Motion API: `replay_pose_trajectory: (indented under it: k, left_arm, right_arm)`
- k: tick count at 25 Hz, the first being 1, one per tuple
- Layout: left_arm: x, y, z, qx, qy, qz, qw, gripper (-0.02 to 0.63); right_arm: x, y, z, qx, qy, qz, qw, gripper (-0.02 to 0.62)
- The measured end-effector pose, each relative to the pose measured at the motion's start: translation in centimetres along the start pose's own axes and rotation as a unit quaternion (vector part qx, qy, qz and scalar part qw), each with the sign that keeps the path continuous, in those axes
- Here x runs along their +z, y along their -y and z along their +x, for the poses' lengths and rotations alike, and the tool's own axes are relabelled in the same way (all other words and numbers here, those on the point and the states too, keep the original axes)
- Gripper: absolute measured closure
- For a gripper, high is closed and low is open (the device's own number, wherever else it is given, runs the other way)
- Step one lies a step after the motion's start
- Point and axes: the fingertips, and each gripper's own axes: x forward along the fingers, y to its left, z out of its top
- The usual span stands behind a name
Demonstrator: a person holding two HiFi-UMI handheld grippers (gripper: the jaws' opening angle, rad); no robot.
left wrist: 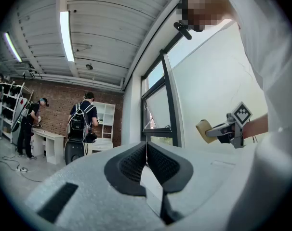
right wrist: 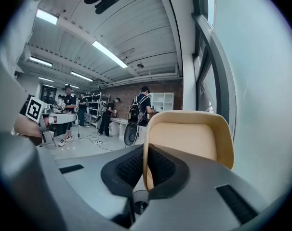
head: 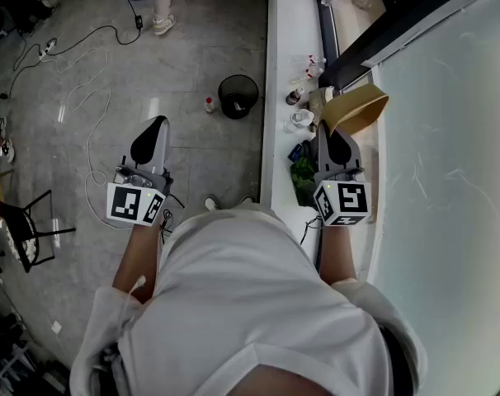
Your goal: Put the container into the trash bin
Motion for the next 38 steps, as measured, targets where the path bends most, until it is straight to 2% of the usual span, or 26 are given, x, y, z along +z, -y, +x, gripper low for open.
replay_pose_trajectory:
  k: [9,17,22,31,38]
  left_arm:
    - [-0.2,0.6,1.1,0.011,-0.002,-0.005,0.9999,0.586]
    - [-0.5,2.1,1.1,0.040,-0.016,0.010,0.9990,0.586]
    - [-2.5,2.0,1.6,0.046,-0.040,-0.005,0.9981,0.586]
    - [-5.9,-3.9,9.1,0.025,-0.036,-0.033,0.9985,0.586]
    - [-8.6,-12.6,15.7,0.006,-0.037,-0.079,0.9961,0.586]
  right_arm:
    - [-0.3,2.1,0.3,-0.004,0.000,0.004,1.000,0.592]
    - [-1.8,4.3,0.4,0.023,0.012,0.032,0.999,0.591]
    - [-2.8,4.5,2.0,0.034,0.000,0.041,0.999,0.591]
    - [-3.8,4.8,9.9,0.032,-0.039,0.036,0.998,0.591]
    - [0.0,3.9,21.6,0.021,-0.046,0.052,0.997,0.591]
